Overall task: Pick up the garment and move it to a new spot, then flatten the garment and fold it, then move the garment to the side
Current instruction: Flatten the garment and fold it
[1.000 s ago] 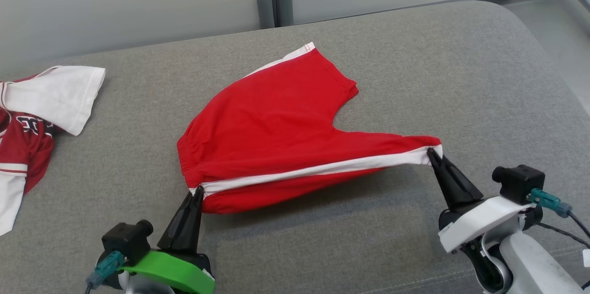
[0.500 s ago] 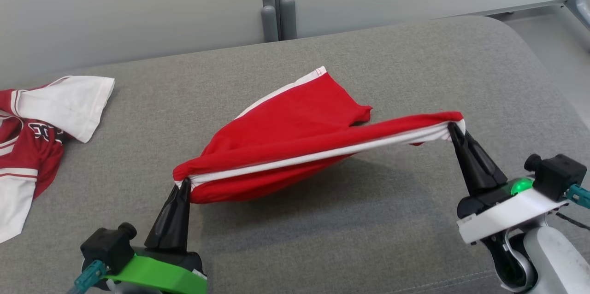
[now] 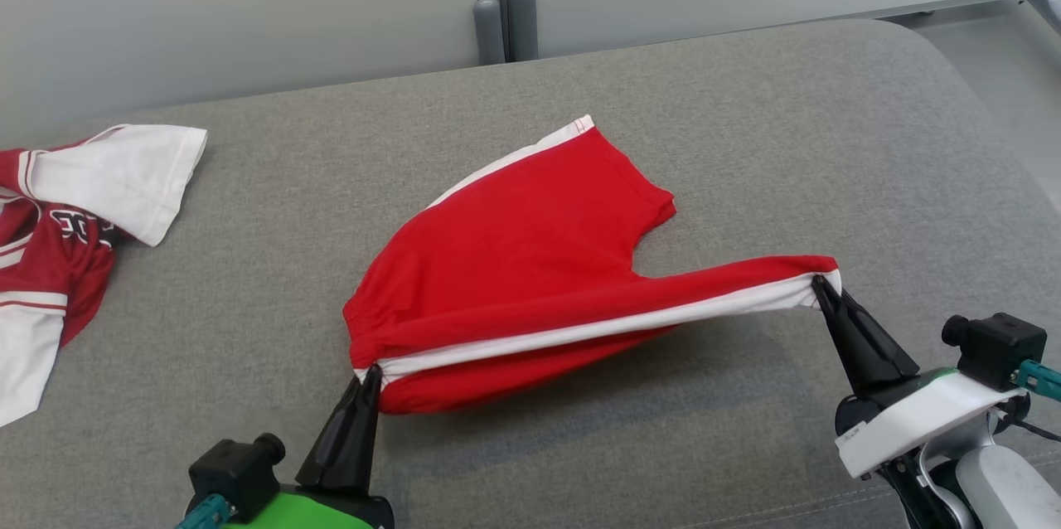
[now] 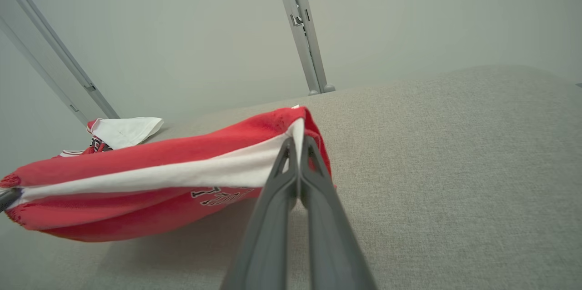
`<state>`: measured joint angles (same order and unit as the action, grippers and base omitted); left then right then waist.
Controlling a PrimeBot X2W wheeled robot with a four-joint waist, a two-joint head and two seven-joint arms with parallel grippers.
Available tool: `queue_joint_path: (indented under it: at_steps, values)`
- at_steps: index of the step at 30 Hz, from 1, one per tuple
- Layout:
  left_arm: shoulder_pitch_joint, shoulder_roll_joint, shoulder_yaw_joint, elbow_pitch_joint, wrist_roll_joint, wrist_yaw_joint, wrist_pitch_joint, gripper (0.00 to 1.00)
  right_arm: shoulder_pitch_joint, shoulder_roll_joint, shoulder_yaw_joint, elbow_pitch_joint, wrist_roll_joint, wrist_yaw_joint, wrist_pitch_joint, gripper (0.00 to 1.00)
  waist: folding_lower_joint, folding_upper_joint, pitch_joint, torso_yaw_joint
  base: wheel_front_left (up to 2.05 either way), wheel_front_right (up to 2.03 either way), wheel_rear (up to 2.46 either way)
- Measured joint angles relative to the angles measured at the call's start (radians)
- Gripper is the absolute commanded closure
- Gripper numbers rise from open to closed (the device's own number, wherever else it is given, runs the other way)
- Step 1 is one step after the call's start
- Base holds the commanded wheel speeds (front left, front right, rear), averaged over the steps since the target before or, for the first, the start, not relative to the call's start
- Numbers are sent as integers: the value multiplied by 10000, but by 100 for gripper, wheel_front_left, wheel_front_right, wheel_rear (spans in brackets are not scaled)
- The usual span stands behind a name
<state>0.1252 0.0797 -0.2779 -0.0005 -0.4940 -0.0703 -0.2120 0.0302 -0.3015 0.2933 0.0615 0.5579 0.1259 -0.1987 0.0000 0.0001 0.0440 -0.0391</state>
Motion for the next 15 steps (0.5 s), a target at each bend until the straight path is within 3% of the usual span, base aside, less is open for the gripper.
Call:
queue_joint_path:
  at_steps: [6,15]
  values:
    - [-81,-27,-265,267,-238,-13,320,100,-348,0,61,625,267,0,512,100,0,0,326,169,0,0,0]
    - [-1694,-121,-219,621,-512,-10,892,100,-3058,-364,506,1137,360,0,1835,100,0,0,1228,482,0,0,0]
